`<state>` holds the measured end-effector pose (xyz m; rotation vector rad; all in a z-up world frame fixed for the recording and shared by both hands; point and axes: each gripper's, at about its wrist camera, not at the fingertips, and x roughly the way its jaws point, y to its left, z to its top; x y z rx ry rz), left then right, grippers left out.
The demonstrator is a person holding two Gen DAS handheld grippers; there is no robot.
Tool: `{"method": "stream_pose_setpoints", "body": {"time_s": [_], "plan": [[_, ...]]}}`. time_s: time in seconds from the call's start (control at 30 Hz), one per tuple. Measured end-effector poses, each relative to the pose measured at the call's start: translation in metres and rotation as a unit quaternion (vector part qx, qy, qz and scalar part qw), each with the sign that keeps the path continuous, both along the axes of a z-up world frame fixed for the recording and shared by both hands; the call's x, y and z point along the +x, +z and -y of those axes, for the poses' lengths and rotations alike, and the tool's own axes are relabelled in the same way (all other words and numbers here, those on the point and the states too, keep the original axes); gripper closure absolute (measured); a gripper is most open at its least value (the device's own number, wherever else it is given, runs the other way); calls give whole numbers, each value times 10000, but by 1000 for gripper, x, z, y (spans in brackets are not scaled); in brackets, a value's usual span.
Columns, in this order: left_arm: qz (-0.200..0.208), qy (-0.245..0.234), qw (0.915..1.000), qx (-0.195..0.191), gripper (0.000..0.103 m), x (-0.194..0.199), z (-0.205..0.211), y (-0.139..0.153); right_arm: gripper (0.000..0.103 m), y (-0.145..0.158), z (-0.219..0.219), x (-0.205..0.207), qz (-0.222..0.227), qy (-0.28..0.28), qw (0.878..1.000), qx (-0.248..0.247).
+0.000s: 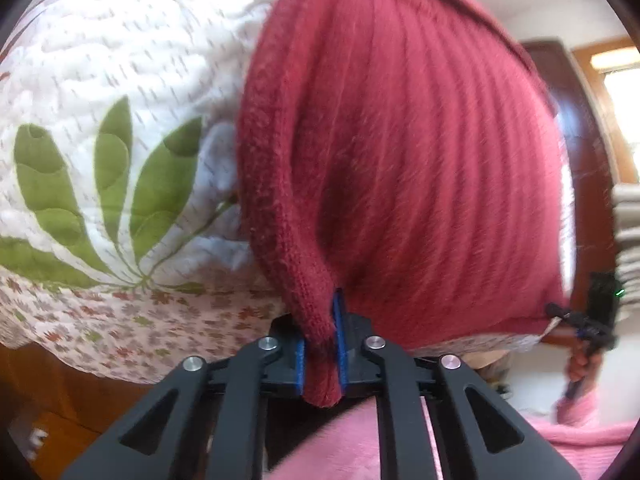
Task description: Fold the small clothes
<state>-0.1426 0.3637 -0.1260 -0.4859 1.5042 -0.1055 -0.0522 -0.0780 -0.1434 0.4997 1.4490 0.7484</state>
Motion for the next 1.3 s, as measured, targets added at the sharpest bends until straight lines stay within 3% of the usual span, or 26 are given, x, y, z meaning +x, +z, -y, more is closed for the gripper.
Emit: {"method": "stream_pose_setpoints", "body": {"time_s": [0.17, 0.33, 0.63, 0.77, 0.9, 0.97, 1.0, 1.07, 1.17, 1.3], "plan": [[472, 174, 9980, -372, 93, 6, -15, 37, 92, 46, 18, 17, 491, -300, 9957, 721], [1117, 242, 9925, -423, 93, 34, -21, 74, 92, 71, 20, 53, 788, -393, 9931, 771], [1409, 377, 9888, -302, 93, 113, -27, 72, 92, 50, 33, 133, 487, -768, 9937, 653], [1199, 506, 9906, -414, 92, 143, -24, 54, 90, 22, 33, 162, 36, -927, 9941, 558], [980, 483, 9933, -363, 85, 155, -22, 43, 85, 13, 41, 172, -231, -1017, 9926, 621], [1013, 638, 9918, -453, 78, 154, -29, 48, 79, 19, 50, 172, -139, -991, 9935, 550], [1096, 668, 9910, -384, 71, 152, -33, 54, 75, 24, 55, 171, -111, -999, 9936, 514], [1346, 697, 9884, -19, 58, 148, -40, 70, 59, 36, 70, 171, 100, -1145, 9929, 311], [1663, 606, 9826, 560, 56, 143, -45, 97, 58, 56, 86, 172, 513, -1234, 9910, -68], [2029, 84, 9723, 1155, 48, 146, -35, 122, 51, 78, 77, 169, 1023, -790, 9907, -434]]}}
